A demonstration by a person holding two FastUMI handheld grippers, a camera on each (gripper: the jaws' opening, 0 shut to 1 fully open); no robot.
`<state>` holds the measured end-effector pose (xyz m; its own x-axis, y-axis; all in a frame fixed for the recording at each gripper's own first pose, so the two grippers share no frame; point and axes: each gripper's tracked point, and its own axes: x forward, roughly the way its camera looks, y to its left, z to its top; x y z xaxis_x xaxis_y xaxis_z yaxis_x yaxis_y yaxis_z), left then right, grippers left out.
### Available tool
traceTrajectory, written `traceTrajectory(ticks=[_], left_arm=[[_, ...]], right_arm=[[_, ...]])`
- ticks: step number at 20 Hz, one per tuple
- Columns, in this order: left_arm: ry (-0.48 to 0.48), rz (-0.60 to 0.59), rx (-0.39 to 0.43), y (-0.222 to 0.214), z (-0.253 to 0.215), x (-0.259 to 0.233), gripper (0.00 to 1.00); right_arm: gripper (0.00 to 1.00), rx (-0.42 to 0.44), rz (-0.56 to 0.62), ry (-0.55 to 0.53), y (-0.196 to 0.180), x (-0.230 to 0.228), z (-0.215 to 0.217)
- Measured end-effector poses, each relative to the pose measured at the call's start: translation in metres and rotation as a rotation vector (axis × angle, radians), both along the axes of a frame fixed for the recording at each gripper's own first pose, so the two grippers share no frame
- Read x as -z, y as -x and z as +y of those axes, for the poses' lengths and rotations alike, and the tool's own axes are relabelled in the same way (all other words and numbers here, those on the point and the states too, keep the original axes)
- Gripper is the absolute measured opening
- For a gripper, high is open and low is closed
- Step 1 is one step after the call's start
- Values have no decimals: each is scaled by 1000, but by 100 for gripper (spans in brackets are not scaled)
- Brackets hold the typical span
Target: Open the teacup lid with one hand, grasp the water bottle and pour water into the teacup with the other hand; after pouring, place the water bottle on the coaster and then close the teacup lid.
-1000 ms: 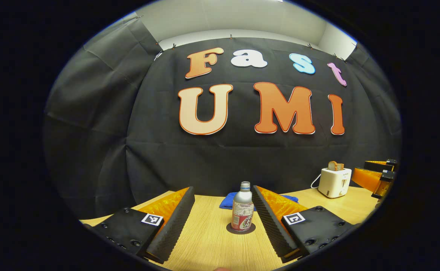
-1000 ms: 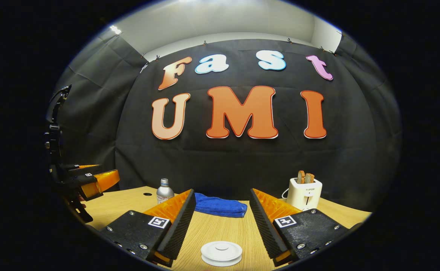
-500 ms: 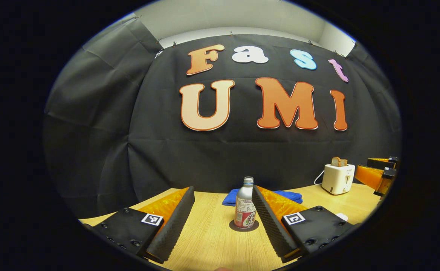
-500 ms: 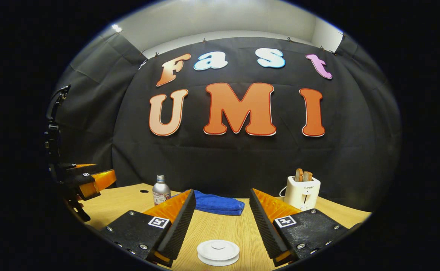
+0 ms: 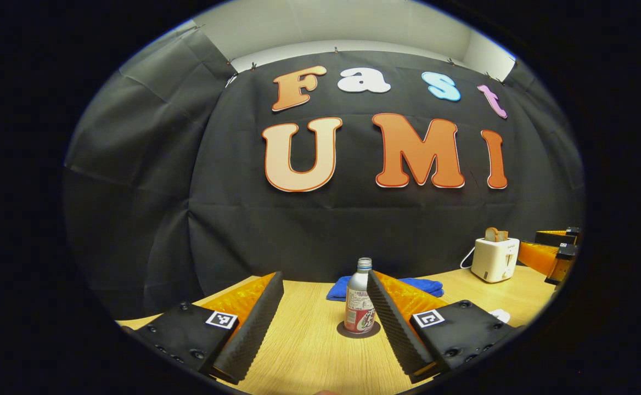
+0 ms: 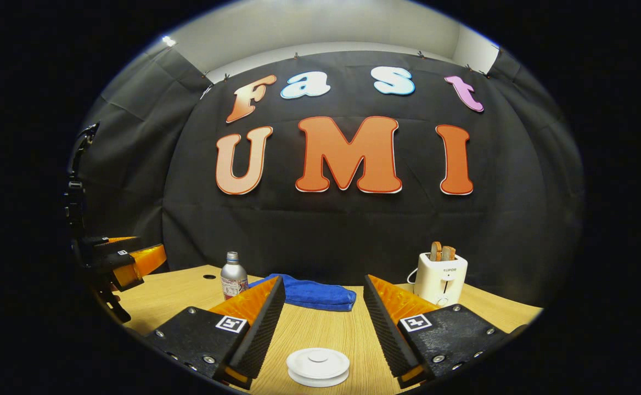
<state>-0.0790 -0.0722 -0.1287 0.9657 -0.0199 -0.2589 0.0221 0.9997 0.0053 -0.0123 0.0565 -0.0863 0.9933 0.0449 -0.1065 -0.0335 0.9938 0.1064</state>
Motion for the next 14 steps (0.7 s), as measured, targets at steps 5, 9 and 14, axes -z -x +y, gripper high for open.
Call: traceTrajectory(ticks=[5,9,14], left_arm=[[5,1,13,1,-3,1,100],[-6,-1,10,2,-3,1,100],[-7,1,5,3,-1,2,100]], right_arm=[[86,-8,9,-5,-1,3,2],[86,-12,7,-3,0,2,3],[86,-9,9,2,0,3,2]])
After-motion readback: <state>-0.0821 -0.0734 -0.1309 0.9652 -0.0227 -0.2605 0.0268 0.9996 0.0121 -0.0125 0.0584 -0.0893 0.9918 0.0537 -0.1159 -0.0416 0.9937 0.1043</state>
